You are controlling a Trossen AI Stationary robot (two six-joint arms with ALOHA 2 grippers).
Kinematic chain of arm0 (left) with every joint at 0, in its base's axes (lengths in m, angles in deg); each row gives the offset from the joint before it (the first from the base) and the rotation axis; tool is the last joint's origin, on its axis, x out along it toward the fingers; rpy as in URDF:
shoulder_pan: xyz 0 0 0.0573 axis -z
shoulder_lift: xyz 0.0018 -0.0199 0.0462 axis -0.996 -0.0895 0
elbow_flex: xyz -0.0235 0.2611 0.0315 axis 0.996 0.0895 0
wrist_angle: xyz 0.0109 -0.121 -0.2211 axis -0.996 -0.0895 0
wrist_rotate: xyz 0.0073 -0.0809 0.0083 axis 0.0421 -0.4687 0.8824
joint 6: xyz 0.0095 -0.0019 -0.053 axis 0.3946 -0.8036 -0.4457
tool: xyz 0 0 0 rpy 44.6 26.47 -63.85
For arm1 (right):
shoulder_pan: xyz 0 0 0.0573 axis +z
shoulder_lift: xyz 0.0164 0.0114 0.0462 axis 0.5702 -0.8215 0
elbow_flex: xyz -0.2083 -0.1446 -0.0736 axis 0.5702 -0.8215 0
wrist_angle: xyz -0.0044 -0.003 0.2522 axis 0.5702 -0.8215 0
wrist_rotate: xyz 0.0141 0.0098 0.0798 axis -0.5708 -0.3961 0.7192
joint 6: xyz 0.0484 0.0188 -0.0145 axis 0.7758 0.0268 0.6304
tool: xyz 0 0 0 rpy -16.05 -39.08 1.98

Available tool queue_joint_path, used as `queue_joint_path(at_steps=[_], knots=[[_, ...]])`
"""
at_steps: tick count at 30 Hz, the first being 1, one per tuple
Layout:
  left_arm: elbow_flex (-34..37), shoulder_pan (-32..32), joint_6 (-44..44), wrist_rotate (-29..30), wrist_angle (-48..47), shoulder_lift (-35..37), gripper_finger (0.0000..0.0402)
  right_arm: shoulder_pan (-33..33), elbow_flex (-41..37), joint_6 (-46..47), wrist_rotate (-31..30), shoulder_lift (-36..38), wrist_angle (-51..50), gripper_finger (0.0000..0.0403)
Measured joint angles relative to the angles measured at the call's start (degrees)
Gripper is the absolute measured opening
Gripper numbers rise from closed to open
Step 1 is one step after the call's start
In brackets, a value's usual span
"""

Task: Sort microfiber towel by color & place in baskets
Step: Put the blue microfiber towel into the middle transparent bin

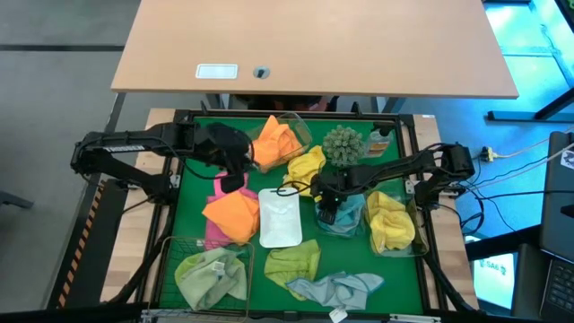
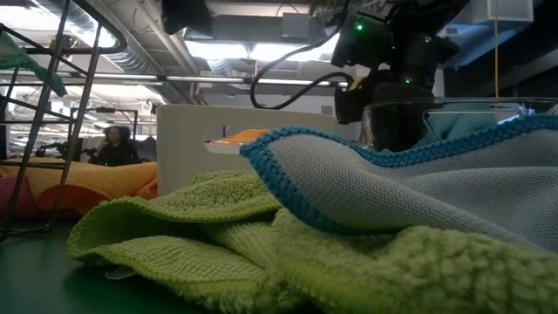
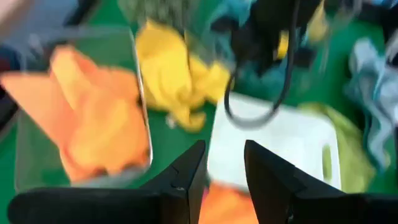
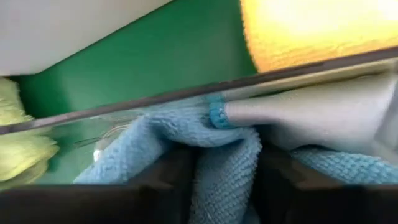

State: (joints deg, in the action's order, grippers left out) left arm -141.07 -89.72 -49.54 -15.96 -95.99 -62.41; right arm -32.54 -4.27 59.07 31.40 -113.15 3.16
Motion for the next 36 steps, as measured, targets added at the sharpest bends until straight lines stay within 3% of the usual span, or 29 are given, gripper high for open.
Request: queue_joint_path(at_steps=[4, 10, 16, 26, 36], knots=[[0.0, 0.0, -0.3, -3.8, -6.1, -1.1, 0.0108, -0.1, 0.0, 0.1, 5.1, 0.0, -0.3, 0.0168], [0.0, 0.0, -1.8, -8.6, -9.9, -3.1, 0.0134, 0.0, 0.0, 0.3, 11.7, 0.1, -0.3, 0.0177], [0.0, 1.0, -1.5, -10.9, -12.2, -6.2, 0.0157, 0.0, 0.1, 0.3, 10.1, 1.4, -0.3, 0.0177], [0.7, 5.1, -1.1, -10.8, -11.7, -14.0, 0.0160, 0.0, 0.1, 0.3, 4.6, 6.9, -1.0, 0.0177], [0.7, 10.1, 5.8, -10.6, -9.5, -19.9, 0.0160, 0.0, 0.1, 0.1, 4.4, 13.4, -2.7, 0.0177]])
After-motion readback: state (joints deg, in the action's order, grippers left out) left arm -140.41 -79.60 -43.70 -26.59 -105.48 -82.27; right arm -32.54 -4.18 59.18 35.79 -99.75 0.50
